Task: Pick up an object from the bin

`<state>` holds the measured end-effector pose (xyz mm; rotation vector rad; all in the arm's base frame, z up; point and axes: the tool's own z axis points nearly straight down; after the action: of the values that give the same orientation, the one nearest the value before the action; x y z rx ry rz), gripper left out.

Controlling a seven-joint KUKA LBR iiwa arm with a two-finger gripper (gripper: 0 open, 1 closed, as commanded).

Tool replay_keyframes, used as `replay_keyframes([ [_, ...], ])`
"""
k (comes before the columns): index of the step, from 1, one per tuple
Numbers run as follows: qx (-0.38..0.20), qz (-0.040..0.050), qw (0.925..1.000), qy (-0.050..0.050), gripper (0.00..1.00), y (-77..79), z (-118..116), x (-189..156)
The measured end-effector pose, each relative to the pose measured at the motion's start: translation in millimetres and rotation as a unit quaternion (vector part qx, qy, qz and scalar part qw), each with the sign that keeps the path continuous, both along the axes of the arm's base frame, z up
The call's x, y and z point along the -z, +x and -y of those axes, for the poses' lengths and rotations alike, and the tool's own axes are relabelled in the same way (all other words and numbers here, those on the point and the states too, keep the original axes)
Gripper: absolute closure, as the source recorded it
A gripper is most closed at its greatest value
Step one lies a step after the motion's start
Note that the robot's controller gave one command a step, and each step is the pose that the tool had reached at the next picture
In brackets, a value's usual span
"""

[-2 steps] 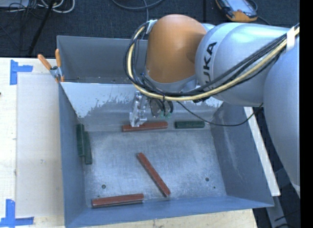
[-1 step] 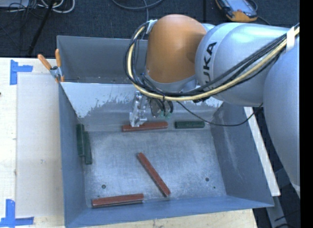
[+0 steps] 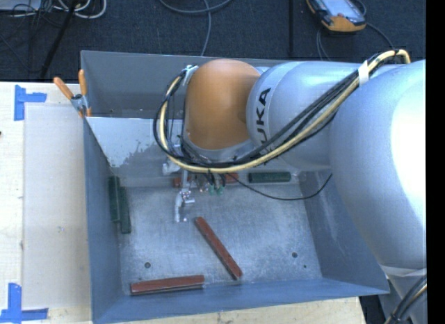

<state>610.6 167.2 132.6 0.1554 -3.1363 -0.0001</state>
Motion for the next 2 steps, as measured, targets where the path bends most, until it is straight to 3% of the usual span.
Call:
replay_keyframes([
  [1, 0.001, 0.0004, 1.0000, 0.000, 0.00, 0.4, 0.4, -0.4],
  [2, 0.007, 0.0019, 1.0000, 0.001, 0.00, 2.0, 29.0, 27.3],
])
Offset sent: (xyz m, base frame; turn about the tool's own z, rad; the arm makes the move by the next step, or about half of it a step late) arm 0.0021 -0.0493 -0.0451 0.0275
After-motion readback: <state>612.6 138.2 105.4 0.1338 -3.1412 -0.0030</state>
